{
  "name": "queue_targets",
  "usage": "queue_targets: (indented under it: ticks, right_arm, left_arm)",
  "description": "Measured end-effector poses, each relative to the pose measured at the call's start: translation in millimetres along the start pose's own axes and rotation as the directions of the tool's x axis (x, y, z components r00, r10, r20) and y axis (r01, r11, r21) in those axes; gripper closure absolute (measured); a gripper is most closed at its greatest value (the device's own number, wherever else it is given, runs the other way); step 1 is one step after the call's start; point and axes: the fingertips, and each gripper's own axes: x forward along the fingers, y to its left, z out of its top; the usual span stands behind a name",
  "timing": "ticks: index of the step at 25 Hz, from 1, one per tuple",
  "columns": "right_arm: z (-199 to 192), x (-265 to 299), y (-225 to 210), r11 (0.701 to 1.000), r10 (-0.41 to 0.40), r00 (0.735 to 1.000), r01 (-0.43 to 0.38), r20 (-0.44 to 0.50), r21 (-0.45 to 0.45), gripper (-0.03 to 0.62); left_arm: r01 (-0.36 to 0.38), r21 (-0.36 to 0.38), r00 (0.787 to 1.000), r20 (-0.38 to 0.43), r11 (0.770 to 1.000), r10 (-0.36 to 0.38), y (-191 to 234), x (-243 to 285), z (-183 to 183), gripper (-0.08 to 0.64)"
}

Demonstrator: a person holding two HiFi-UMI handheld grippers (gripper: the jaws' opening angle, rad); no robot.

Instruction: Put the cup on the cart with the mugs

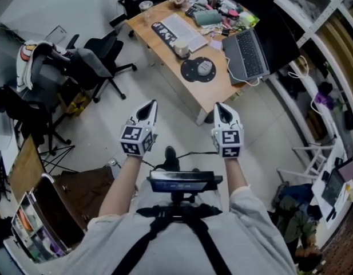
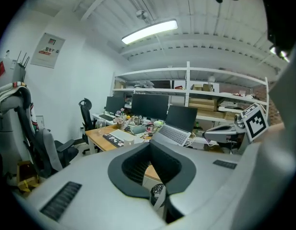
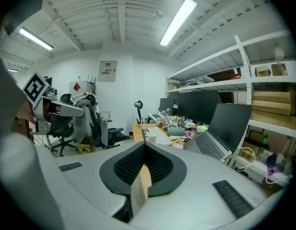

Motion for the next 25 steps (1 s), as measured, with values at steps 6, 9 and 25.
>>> queue_targets:
  ticks: [6, 9, 25]
  right_arm:
    - [21, 55, 11, 1.0, -0.028, 0.999, 0.028, -0.014, -0.014, 0.591]
    - [29, 81, 15, 0.999, -0.025, 0.999, 0.024, -0.032, -0.038, 0.591]
    - [46, 232, -31, 0.993, 0.079, 0.99, -0.088, -0.118, -0.078, 0.591]
  left_arm:
    - [0.064, 0.033, 0.998, -0.01, 0.997, -0.063, 43, 46, 25, 0.557]
    - [0.084, 0.056, 0.996, -0.022, 0.995, -0.083, 58, 72, 35, 0.557]
    - [0.126, 0.09, 0.969, -0.223, 0.988, -0.103, 86, 255, 42, 0.502]
